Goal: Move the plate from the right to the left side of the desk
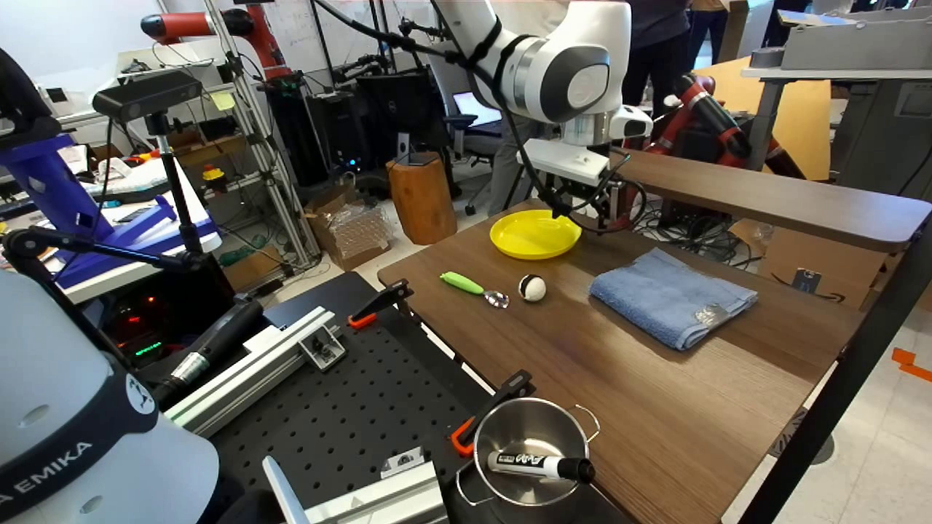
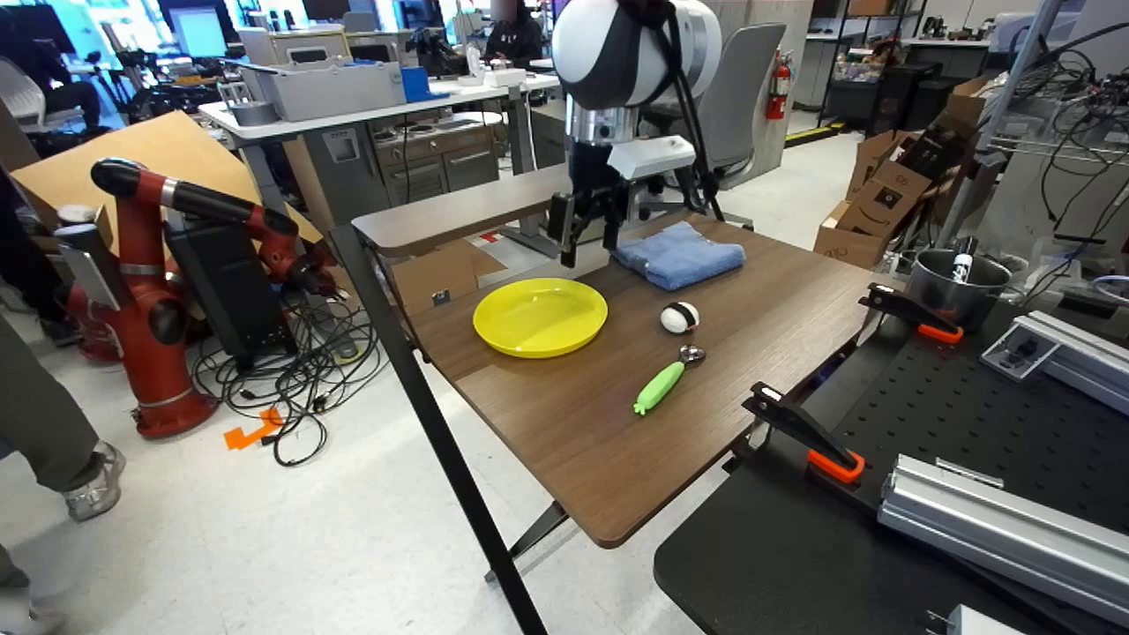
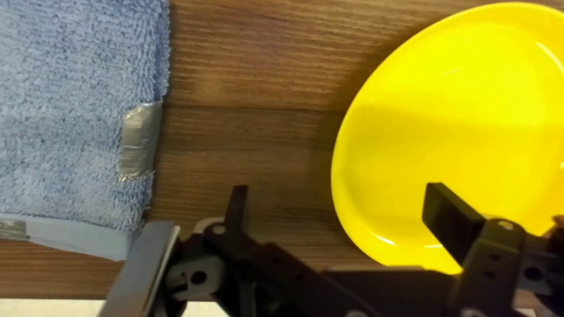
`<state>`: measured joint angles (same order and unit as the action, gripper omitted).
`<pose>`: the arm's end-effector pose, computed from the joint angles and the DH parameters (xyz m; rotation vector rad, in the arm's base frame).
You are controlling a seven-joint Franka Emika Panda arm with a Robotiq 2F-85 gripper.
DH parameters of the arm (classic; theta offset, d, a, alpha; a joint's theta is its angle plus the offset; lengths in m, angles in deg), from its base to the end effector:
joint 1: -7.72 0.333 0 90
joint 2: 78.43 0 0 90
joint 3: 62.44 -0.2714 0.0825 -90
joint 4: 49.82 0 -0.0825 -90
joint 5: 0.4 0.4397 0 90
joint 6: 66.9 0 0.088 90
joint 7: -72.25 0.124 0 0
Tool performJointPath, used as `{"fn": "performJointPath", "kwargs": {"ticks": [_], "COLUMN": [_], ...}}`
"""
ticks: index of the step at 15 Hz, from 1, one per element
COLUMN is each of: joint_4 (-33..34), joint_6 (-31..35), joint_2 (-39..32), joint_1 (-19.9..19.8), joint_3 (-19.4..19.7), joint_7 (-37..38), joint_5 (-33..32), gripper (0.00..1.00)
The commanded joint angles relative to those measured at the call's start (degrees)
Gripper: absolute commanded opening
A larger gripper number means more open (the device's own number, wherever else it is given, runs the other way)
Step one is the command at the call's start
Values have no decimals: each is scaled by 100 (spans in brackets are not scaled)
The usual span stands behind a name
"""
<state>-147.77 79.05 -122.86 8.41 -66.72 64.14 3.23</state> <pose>0.6762 0.0587 0.0542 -3.0440 -0.2347 -0.1004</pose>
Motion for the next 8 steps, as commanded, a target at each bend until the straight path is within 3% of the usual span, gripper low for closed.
{"fn": "performJointPath", "kwargs": {"ticks": [1,2,3,8], "joint_4": [-895,-1091,-570,-652], "joint_6": [-80,-150,-85,-88], "joint_2": [860,1056,620,664], "joint_1": [-255,-264,-126,-126], "joint_3": [-221,-194,-85,-81], "joint_7": [-128,-78,7,6], "joint_5": [146,150,7,2], "gripper": [100,100,100,100]}}
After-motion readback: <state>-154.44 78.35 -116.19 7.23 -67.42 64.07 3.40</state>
